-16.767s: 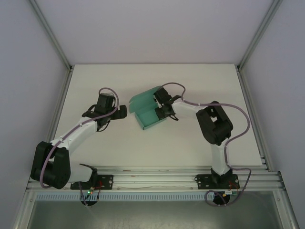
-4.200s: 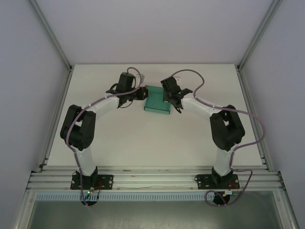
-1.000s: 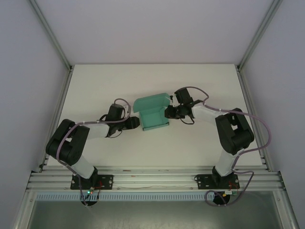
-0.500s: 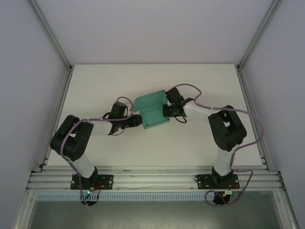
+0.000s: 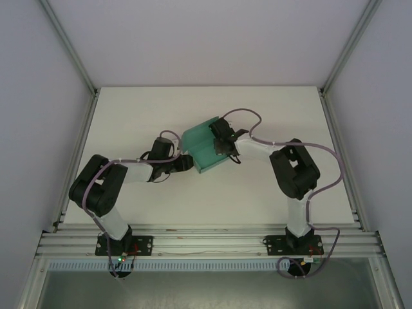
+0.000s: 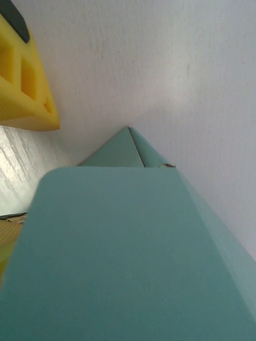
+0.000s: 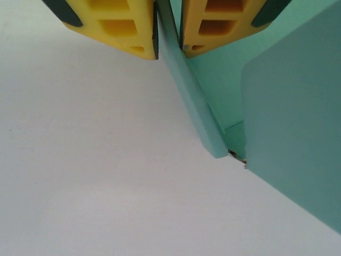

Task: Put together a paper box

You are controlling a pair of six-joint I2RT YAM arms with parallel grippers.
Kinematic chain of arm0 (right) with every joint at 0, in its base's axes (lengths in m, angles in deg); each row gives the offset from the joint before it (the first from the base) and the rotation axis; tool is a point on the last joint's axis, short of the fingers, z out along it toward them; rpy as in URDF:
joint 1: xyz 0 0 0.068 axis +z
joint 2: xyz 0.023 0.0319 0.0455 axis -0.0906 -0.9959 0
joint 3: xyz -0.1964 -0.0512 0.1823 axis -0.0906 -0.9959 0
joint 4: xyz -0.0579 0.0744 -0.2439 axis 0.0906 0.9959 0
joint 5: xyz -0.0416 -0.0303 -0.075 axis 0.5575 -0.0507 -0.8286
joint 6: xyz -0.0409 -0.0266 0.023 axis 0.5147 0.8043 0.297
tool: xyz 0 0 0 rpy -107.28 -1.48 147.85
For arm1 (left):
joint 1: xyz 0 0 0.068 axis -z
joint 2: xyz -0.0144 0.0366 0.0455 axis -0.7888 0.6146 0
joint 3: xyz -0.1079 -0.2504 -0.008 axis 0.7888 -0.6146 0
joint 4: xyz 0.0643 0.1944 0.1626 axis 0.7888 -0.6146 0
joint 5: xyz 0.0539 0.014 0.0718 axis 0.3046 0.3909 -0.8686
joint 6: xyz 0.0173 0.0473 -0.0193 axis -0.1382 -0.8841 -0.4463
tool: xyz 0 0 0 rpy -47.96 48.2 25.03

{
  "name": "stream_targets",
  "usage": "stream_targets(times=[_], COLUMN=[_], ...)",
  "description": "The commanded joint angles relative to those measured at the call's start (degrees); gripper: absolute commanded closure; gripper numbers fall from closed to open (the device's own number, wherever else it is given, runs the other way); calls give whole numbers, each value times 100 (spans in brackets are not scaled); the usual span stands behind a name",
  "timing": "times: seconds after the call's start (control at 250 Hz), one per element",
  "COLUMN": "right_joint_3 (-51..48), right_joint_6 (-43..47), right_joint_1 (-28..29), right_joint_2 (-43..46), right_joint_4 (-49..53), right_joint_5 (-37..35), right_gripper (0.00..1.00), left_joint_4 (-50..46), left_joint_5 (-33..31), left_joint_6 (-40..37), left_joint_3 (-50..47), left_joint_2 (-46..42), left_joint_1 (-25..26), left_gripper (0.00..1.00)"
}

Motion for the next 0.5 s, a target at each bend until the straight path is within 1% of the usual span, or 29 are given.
stream_targets(times=[0.0,0.076,0.156,0.288,0.34,0.376,0.436,0.496], right_joint_3=[-369,-418,-411,-654,-800,-899,-1059,-1209], right_joint_6=[64,74,110,230,321,406,566,692], right_joint_1=[65,72,75,72,71,73,69,67], right_joint_2=[-733,-722,-739,-555,-411,-311,-162,-37], right_joint_4=[1390,1307,1333,1093,908,775,523,272], right_joint_5=[-240,-163,-38,98,218,310,488,522], right_gripper=[82,82,77,78,83,83,80,79], left_joint_4=[50,22,-51,-50,-53,-64,-58,-102], left_joint_5=[136,136,100,117,96,92,118,80], left_joint_6=[-25,-30,-59,-70,-58,-53,-52,-48], left_joint_3=[161,172,204,220,230,245,265,306], left_joint_2=[55,54,42,-10,-36,-57,-91,-134], left_joint_1=[97,95,97,92,91,86,86,84], left_gripper=[55,55,55,55,55,56,56,55])
